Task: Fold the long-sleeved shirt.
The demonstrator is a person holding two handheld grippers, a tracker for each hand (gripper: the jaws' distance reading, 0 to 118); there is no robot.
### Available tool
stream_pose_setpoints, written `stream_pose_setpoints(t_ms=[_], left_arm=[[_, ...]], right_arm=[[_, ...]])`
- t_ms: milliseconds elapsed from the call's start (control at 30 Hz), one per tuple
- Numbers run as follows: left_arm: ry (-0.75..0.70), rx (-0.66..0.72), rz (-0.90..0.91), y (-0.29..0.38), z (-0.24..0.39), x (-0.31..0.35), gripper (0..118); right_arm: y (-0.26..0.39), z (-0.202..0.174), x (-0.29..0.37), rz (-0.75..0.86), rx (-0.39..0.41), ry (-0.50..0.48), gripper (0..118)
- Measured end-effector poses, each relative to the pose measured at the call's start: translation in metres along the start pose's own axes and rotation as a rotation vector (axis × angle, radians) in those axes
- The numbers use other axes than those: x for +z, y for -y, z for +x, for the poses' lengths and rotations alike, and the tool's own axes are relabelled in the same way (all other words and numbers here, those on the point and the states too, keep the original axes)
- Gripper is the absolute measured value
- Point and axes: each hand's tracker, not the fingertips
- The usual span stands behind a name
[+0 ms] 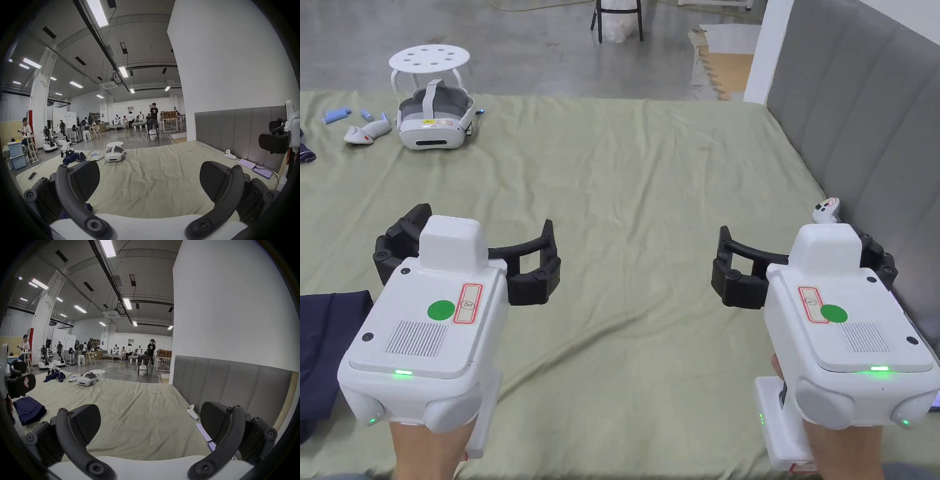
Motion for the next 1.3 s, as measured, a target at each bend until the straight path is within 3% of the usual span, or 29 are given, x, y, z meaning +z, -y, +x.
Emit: stream_pose_setpoints(t_ms=[400, 500, 567, 667, 733, 900, 1033, 1300], left_arm=[[-0.011, 0.011, -0.006, 0.001, -0.001, 0.002, 111], [-0.007, 0.002, -0.004, 0.000, -0.001, 0.003, 111], [-0.010, -0.003, -0.001, 0.000, 0.000, 0.004, 111], [-0.009, 0.000, 0.000, -0.001, -0.001, 0.003, 111], [-0.013, 0.007, 0.001, -0.001, -0.002, 0.003, 111], [-0.014, 0.004, -0.005, 0.000, -0.002, 0.003, 111], [-0.016, 0.003, -0.011, 0.002, -0.002, 0.003, 111], [-0.018, 0.008, -0.011, 0.002, -0.003, 0.003, 111]], right_arm=[[-0.001, 0.001, 0.001, 0.009, -0.009, 0.000, 118], [-0.011, -0.002, -0.005, -0.120, -0.063, 0.095, 118], [-0.014, -0.002, -0.004, -0.096, -0.100, 0.107, 118], [-0.023, 0.002, -0.003, -0.204, -0.166, 0.019, 118], [-0.028, 0.003, 0.000, -0.212, -0.195, 0.016, 118], [-0.020, 0.001, -0.006, -0.199, -0.145, 0.014, 118], [-0.023, 0.000, -0.006, -0.222, -0.160, -0.007, 118], [-0.011, -0.007, -0.008, -0.212, -0.064, 0.111, 118]])
